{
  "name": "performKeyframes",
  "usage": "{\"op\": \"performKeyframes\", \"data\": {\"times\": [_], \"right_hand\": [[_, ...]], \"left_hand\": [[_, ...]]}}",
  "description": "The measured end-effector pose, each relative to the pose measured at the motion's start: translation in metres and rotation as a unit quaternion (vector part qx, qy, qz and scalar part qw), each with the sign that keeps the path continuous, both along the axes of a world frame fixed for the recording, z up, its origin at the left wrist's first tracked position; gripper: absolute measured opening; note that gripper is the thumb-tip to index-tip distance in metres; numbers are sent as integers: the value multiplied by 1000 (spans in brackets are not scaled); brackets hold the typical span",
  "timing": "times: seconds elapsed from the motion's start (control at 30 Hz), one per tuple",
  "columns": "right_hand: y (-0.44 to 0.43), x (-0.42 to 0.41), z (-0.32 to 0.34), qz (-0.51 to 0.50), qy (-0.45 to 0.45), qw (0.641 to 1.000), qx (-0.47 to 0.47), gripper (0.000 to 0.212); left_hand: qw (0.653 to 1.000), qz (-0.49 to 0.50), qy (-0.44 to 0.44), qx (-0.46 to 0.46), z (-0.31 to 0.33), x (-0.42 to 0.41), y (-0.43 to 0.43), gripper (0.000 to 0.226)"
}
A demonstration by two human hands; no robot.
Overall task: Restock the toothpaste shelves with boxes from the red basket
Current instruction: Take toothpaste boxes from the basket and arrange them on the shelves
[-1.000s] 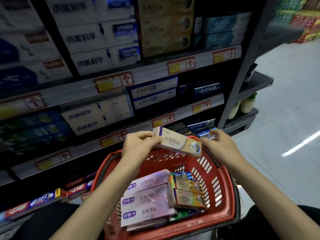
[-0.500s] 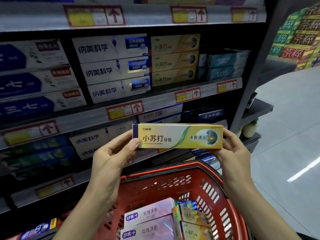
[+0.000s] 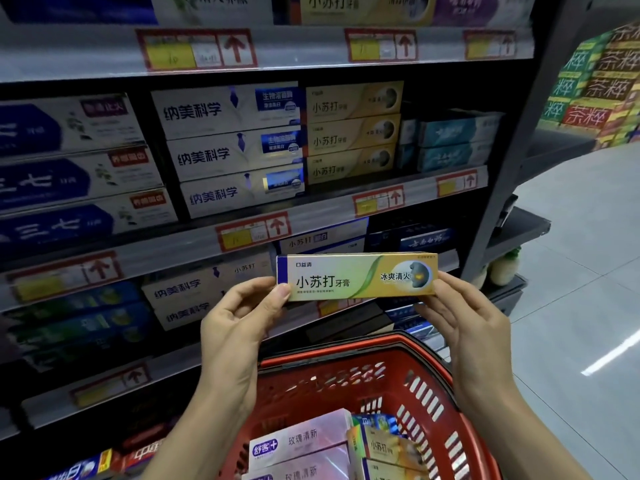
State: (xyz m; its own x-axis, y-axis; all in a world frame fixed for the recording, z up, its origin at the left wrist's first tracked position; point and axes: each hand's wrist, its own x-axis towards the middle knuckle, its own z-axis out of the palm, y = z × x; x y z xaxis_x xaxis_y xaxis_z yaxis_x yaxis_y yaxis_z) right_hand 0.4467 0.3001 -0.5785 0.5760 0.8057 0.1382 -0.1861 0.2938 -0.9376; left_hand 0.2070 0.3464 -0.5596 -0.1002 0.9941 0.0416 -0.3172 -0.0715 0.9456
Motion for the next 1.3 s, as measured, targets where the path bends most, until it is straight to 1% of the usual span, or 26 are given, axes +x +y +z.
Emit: {"op": "performKeyframes", "data": {"times": [0.13,0.27,0.37,0.47,0.73,0.83,0.9,0.97,1.07,1.2,1.3], "right_hand": [[-1,0,2,-20,-23,1000,-3,22],[0,-2,8,-59,-64,996,0,23],[6,-1,11,-88,-98,991,0,25],[22,2,17,-120,-128,985,9,27],[85,27,50,-147,-120,981,42,33],[112,38,70,-172,-120,976,52,30],[129,45,80,-186,-129,972,55,27],[145,53,87,-193,-132,971,57,26],[164,60,93,-193,-149,969,49,25],[183,70,88,-163,-195,967,-4,28],[191,75,82,-137,-236,960,-58,39]], "left_hand": [[1000,17,18,14,1,7,-1,34],[992,54,100,59,3,15,-6,20],[983,81,136,89,5,22,-9,17],[978,105,147,108,11,32,-7,18],[946,131,244,170,50,59,20,35],[945,104,272,151,64,73,39,38],[950,77,269,137,72,82,52,47],[955,57,262,131,79,89,64,52],[953,59,275,113,84,94,82,57],[961,32,258,93,85,100,97,60],[964,-3,263,44,85,105,102,64]]}}
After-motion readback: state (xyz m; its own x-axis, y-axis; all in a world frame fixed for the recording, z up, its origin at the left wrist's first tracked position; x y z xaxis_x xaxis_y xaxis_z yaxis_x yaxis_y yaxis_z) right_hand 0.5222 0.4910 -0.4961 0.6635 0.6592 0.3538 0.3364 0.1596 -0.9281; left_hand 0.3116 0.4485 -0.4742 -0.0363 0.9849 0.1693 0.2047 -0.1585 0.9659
